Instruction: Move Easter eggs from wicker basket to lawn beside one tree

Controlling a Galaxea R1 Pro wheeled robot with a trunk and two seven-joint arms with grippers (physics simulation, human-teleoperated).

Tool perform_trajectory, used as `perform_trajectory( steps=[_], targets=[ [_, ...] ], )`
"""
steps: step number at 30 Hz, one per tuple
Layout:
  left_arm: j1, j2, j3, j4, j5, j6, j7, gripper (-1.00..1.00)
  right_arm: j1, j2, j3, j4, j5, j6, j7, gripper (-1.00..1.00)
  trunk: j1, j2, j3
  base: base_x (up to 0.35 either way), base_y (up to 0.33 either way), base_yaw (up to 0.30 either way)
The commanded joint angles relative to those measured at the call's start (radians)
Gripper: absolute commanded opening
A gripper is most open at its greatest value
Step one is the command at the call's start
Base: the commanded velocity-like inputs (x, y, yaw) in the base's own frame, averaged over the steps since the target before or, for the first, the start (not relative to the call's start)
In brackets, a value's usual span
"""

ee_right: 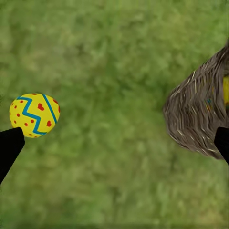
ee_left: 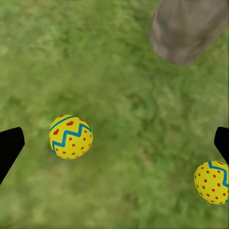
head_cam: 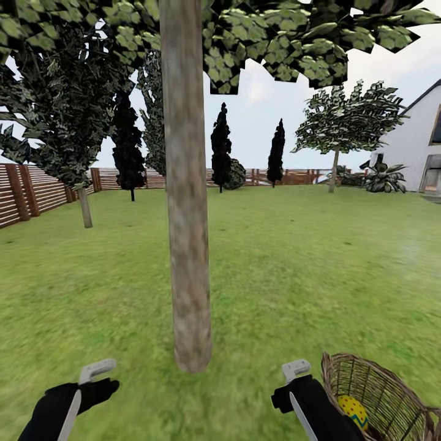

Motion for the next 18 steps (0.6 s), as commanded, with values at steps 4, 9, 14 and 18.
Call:
perform_trajectory(
  steps=[4, 9, 14, 18],
  targets=[
    [-0.001, 0.001, 0.002, 0.000, -0.005, 0.004, -0.005, 1.00, -0.001, 0.000, 0.002, -0.001, 0.001, 0.005, -0.004, 1.00, -0.016, 0.028, 0.011, 0.000, 0.000, 0.000],
    [-0.001, -0.003, -0.007, 0.007, -0.007, 0.003, -0.004, 1.00, -0.001, 0.000, 0.002, -0.001, 0.002, 0.006, -0.004, 1.00, -0.035, 0.063, 0.027, 0.000, 0.000, 0.000],
    [-0.001, -0.004, -0.009, 0.010, -0.008, 0.006, -0.005, 1.00, -0.001, 0.000, 0.000, -0.002, 0.000, 0.005, -0.004, 1.00, -0.054, 0.098, 0.043, 0.000, 0.000, 0.000],
    [-0.001, -0.006, -0.009, 0.011, -0.008, 0.006, -0.005, 1.00, -0.001, -0.006, -0.006, -0.004, -0.001, 0.003, -0.004, 1.00, -0.069, 0.126, 0.055, 0.000, 0.000, 0.000]
  ],
)
